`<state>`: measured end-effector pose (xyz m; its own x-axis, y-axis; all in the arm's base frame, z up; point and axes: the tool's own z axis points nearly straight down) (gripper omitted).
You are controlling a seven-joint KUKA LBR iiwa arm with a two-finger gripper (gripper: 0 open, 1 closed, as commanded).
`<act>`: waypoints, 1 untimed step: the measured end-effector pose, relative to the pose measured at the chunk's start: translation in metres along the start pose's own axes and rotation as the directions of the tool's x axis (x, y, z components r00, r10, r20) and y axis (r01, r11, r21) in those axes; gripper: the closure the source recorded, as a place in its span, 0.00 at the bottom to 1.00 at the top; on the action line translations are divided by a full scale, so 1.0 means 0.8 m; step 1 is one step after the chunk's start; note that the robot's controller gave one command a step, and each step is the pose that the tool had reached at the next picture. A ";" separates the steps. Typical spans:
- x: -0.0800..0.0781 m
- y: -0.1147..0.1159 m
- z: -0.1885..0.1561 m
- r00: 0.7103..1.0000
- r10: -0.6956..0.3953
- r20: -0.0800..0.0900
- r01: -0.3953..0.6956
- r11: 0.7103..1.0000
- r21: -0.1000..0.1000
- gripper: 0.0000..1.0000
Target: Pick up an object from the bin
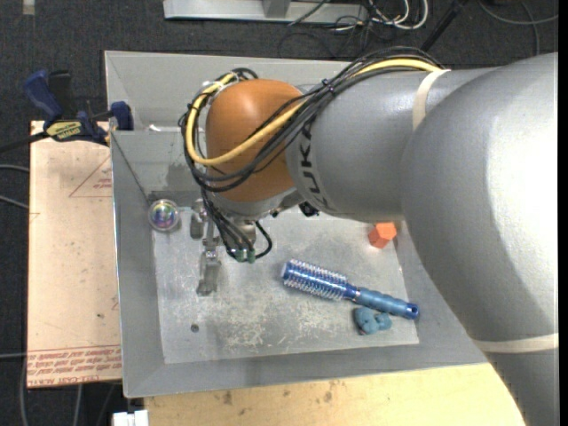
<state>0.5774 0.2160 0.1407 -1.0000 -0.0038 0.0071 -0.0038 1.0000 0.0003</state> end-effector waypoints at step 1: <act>0.068 -0.011 0.067 0.997 0.084 -0.002 -0.084 0.997 0.002 0.00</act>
Offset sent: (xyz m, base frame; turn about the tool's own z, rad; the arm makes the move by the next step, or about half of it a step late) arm -0.0514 -0.0094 -0.0494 0.0861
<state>0.5225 0.2067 0.0875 -0.9968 0.0797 0.0087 0.0797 0.9968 -0.0021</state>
